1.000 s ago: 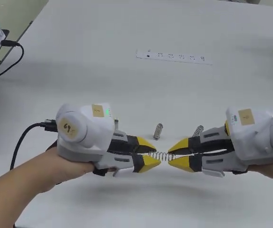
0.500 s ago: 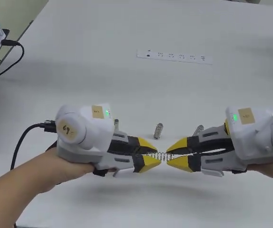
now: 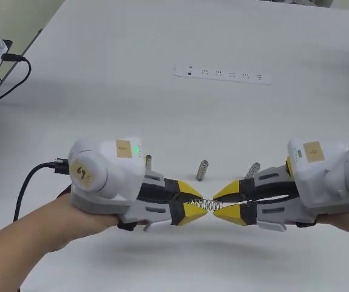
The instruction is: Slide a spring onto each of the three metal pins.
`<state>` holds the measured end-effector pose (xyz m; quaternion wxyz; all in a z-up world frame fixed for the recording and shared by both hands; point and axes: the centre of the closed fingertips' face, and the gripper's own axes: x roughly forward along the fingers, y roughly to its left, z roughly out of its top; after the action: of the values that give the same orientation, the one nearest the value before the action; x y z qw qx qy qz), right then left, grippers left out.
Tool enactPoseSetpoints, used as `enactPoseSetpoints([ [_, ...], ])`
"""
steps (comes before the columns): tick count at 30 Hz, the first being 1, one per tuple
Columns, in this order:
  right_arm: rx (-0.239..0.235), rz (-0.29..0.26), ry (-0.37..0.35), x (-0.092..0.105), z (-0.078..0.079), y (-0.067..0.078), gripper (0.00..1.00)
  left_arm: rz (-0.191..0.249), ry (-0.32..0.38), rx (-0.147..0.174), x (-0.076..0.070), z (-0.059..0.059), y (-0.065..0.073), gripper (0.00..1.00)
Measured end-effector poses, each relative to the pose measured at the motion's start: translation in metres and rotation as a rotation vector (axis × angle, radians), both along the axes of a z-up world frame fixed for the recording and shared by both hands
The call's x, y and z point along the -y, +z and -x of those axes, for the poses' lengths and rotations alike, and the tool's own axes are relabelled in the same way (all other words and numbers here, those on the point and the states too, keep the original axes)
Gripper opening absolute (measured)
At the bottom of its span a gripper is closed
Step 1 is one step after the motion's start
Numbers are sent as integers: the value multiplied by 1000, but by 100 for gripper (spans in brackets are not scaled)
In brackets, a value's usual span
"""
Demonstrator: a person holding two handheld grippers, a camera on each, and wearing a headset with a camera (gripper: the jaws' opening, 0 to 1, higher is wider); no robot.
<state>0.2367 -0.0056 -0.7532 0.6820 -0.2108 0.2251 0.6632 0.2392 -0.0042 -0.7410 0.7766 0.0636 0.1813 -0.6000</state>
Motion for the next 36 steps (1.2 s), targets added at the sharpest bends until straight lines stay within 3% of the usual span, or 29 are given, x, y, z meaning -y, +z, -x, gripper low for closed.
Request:
enactPoseSetpoints([
  [4, 12, 31, 13, 2, 0, -4, 9, 4, 1, -3, 0, 0, 1, 2],
  [18, 46, 34, 32, 2, 0, 5, 7, 14, 12, -18, -2, -1, -1, 2],
  [23, 41, -22, 28, -2, 0, 21, 7, 0, 10, -17, -5, 1, -5, 2],
  [30, 63, -29, 44, -8, 2, 29, 7, -4, 13, -10, -6, 1, -5, 2],
  [36, 36, -112, 49, -24, 6, 45, 7, -9, 9, 1, -4, 2, -5, 2],
])
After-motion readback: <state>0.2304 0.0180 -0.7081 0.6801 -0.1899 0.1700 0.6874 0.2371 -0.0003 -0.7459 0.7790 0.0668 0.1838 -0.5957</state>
